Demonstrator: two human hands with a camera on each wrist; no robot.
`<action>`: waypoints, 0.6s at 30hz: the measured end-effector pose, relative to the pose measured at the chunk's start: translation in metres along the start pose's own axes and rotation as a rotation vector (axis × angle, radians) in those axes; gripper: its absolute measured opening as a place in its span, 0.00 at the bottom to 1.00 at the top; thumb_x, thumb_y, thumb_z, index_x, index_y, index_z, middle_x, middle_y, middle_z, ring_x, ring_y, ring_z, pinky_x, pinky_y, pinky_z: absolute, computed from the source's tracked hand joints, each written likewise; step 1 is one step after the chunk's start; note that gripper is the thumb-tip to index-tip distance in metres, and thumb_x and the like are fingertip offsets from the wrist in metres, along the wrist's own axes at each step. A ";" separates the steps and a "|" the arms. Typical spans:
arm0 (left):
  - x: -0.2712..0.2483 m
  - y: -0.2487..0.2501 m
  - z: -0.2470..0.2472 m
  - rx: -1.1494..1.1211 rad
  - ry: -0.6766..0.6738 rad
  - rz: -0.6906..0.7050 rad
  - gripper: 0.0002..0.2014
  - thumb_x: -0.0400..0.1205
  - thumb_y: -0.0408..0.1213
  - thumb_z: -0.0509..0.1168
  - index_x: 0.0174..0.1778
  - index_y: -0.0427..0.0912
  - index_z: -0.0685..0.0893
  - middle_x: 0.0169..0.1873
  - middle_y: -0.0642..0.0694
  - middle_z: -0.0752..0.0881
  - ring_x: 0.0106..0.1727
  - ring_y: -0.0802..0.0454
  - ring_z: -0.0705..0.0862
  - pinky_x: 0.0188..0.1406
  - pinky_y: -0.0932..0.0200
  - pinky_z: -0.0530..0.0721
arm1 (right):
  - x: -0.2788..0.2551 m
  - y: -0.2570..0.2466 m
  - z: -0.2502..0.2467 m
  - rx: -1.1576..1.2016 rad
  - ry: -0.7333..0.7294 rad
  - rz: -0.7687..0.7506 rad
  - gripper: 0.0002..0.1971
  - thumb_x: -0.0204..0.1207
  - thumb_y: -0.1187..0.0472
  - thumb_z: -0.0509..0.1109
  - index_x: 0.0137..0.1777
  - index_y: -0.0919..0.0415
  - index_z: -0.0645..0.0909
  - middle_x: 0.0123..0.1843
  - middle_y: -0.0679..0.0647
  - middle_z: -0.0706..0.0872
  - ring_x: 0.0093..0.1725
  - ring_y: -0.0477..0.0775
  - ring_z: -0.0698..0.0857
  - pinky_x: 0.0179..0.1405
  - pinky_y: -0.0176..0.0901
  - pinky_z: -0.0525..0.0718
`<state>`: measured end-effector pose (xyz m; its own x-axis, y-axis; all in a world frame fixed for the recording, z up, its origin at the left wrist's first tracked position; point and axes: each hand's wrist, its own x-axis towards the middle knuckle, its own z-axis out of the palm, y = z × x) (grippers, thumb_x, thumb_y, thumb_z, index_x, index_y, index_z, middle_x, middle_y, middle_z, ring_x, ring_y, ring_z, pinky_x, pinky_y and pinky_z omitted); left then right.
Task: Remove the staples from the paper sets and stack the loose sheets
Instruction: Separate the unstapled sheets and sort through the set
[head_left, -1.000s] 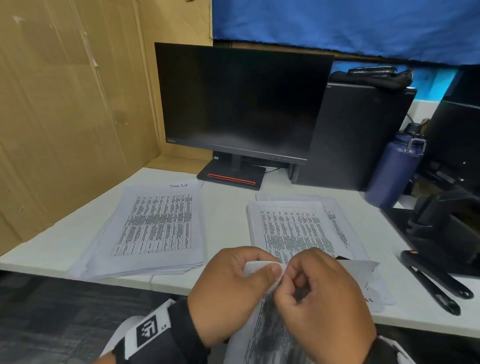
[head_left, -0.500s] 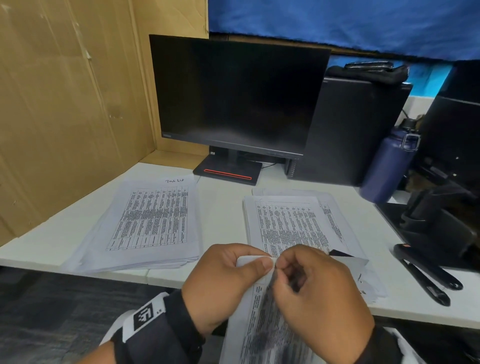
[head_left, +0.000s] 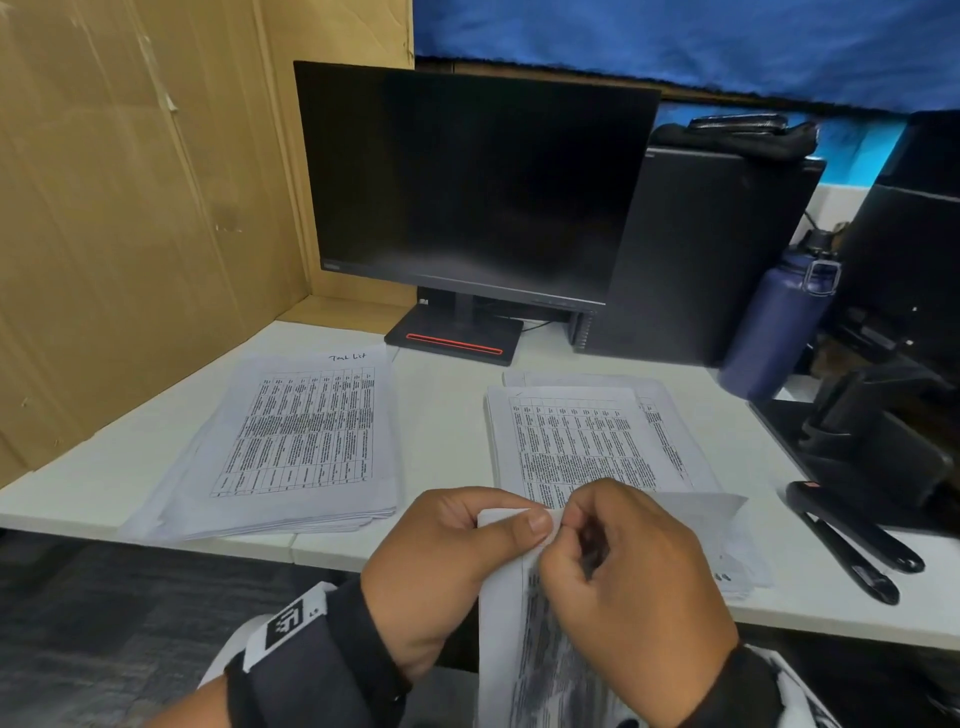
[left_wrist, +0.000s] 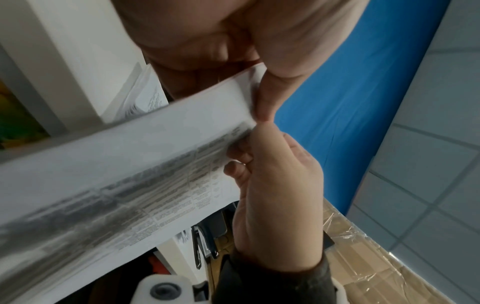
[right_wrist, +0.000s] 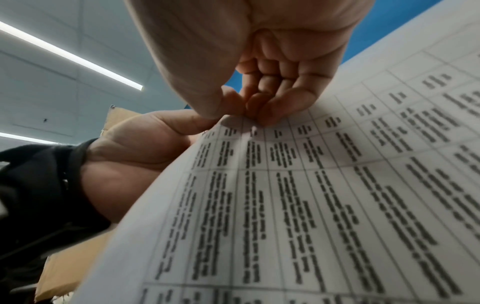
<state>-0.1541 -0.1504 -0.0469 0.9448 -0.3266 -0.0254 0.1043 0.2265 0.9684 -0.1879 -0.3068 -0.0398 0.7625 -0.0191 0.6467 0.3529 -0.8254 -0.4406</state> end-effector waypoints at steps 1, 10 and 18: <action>0.000 0.000 0.000 -0.030 -0.001 -0.013 0.14 0.69 0.40 0.80 0.46 0.35 0.96 0.44 0.29 0.94 0.46 0.38 0.90 0.58 0.40 0.87 | 0.000 0.000 0.000 0.012 0.005 0.006 0.04 0.68 0.58 0.68 0.34 0.51 0.76 0.29 0.43 0.76 0.30 0.45 0.76 0.29 0.38 0.74; -0.002 -0.005 0.002 -0.002 0.006 0.048 0.12 0.70 0.41 0.80 0.45 0.37 0.96 0.47 0.28 0.94 0.49 0.37 0.90 0.66 0.31 0.85 | 0.001 0.003 -0.001 -0.037 -0.053 0.010 0.05 0.67 0.54 0.65 0.33 0.51 0.73 0.27 0.44 0.73 0.28 0.47 0.74 0.24 0.40 0.73; -0.003 -0.010 -0.002 0.075 0.003 0.151 0.09 0.75 0.40 0.77 0.46 0.39 0.96 0.45 0.30 0.94 0.46 0.43 0.89 0.55 0.46 0.87 | -0.003 -0.004 0.004 0.121 -0.019 0.092 0.06 0.66 0.51 0.64 0.31 0.49 0.70 0.24 0.44 0.70 0.27 0.41 0.73 0.27 0.27 0.68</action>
<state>-0.1572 -0.1498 -0.0574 0.9490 -0.2913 0.1208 -0.0620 0.2034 0.9771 -0.1894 -0.3012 -0.0429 0.8046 -0.0795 0.5885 0.3432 -0.7465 -0.5701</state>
